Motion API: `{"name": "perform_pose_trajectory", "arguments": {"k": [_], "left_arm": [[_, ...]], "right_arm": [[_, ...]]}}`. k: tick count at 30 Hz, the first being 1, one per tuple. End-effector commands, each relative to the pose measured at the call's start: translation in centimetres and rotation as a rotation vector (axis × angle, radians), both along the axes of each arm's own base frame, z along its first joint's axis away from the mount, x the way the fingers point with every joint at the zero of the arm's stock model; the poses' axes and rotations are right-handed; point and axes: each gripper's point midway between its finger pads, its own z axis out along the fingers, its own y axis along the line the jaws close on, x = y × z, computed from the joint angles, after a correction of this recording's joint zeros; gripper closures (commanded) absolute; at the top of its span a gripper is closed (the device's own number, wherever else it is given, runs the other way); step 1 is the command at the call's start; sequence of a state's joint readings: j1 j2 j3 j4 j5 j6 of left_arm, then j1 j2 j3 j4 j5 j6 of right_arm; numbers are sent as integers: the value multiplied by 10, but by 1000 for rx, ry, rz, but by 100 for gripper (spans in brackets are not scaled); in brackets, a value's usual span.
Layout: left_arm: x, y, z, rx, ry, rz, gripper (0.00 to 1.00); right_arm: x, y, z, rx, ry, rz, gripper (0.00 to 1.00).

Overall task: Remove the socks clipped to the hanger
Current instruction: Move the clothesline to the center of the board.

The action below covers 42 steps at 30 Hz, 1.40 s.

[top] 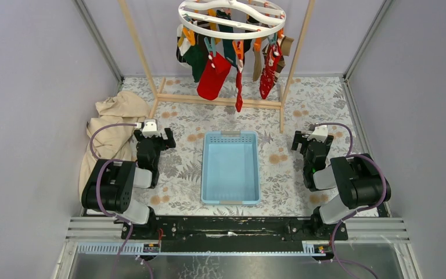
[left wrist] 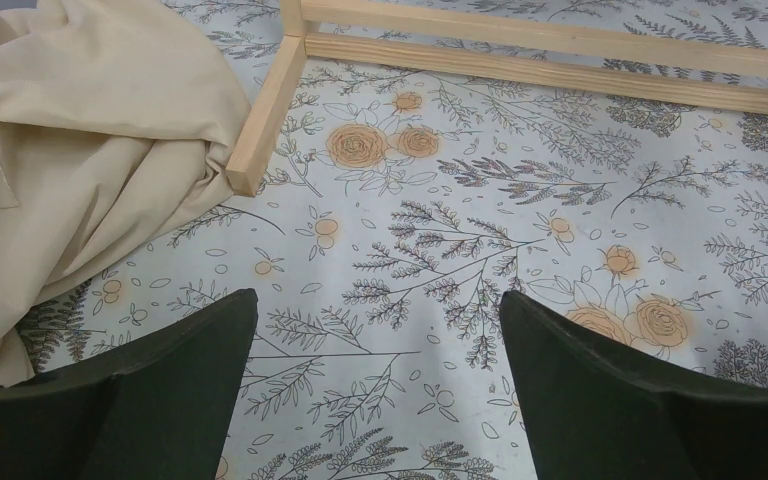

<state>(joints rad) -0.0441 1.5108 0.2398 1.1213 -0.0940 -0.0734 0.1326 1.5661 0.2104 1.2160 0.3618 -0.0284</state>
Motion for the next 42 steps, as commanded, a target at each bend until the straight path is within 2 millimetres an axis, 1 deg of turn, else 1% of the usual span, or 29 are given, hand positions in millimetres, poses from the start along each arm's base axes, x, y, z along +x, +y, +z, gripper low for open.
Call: {"name": "perform_pose_trajectory", "arguments": {"k": [1, 19, 21, 22, 23, 24, 25, 26, 29, 30, 32, 34, 35, 37, 38, 39, 40, 41, 42], "left_arm": [[7, 4, 18, 2, -73, 20, 1], [7, 4, 18, 2, -74, 20, 1], [6, 4, 18, 1, -73, 17, 1], [6, -1, 17, 7, -72, -12, 1], [5, -9, 18, 24, -76, -68, 1], [2, -17, 18, 38, -85, -120, 1], [-3, -20, 21, 41, -99, -134, 1], [-6, -19, 25, 43, -119, -133, 1], [-13, -18, 36, 46, -160, -114, 1], [-14, -19, 38, 46, -160, -115, 1], [-16, -21, 42, 44, -153, -121, 1], [-20, -19, 45, 41, -122, -98, 1], [-21, -22, 49, 25, -107, -101, 1], [-21, -28, 64, -40, -89, -108, 1], [-21, -31, 80, -65, -103, -116, 1], [-21, -34, 84, -86, -81, -123, 1], [-22, -37, 95, -101, -80, -131, 1], [-23, -42, 111, -110, -92, -156, 1], [-25, -45, 119, -113, -82, -174, 1]], "right_arm": [[12, 0, 18, 17, -66, 1, 0], [10, 0, 19, 17, -73, 1, 0], [7, 0, 23, 12, -95, 2, 0], [2, 1, 27, 13, -124, 16, 0], [-2, 14, 30, 0, -146, 105, 0], [-6, 22, 33, -12, -165, 161, 0], [-9, 33, 36, -26, -175, 231, 0], [-13, 32, 40, -23, -187, 225, 0], [-19, 21, 52, 11, -211, 152, 0], [-19, 17, 60, 26, -219, 122, 0], [-21, 8, 68, 88, -201, 45, 0], [-28, 7, 72, 113, -137, 23, 0], [-30, 7, 77, 124, -131, 23, 0], [-34, 13, 88, 151, -132, 48, 0], [-35, 16, 95, 165, -143, 64, 0], [-37, 18, 101, 183, -146, 72, 0], [-38, 20, 109, 206, -162, 79, 0], [-39, 23, 117, 237, -178, 88, 0], [-40, 29, 126, 265, -196, 110, 0]]}}
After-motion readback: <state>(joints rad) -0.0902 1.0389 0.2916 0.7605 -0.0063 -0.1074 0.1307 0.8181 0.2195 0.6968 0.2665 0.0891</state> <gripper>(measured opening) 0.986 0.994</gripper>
